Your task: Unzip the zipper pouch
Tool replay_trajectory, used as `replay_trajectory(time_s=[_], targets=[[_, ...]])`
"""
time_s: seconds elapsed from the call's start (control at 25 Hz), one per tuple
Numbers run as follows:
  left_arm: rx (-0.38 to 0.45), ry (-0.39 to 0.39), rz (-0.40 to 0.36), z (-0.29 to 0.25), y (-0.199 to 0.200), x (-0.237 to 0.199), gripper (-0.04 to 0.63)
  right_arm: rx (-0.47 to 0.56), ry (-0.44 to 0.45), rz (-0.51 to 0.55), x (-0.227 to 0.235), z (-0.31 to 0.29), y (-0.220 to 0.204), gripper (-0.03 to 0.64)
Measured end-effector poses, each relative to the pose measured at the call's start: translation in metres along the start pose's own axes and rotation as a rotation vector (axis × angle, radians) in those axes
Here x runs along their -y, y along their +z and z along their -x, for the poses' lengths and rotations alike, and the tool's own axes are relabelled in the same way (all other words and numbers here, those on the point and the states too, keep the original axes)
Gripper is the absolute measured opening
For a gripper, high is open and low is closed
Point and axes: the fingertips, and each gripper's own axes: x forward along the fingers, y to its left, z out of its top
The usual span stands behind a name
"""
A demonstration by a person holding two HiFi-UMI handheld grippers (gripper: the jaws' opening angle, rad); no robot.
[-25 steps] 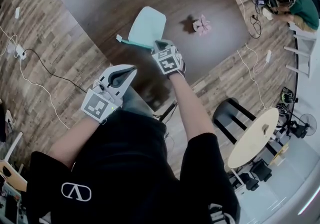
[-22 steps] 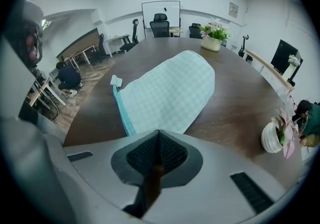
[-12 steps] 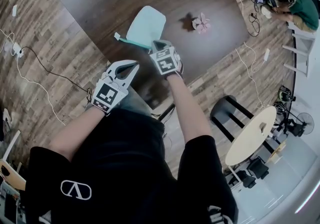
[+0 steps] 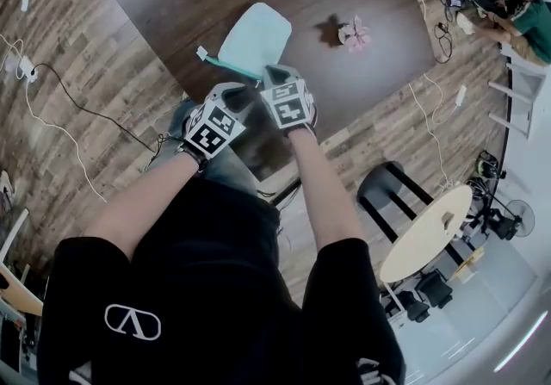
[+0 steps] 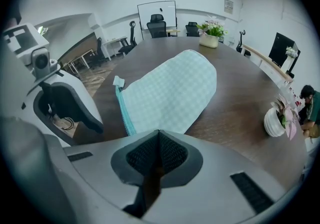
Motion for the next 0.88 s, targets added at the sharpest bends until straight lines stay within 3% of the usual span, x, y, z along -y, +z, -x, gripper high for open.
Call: replay_trajectory(time_s=[0.24, 0.88], targets=[[-0.053, 0.019, 0.015, -0.024, -0.001, -0.002, 0.118, 0.004, 0.003, -0.015, -0.006, 0.002, -0.003, -0.002], [-0.083, 0.128, -0.077, -0.031, -0.017, -0.005, 0.109, 0.015, -0.008, -0.086, -0.019, 0.005, -0.012, -0.002]])
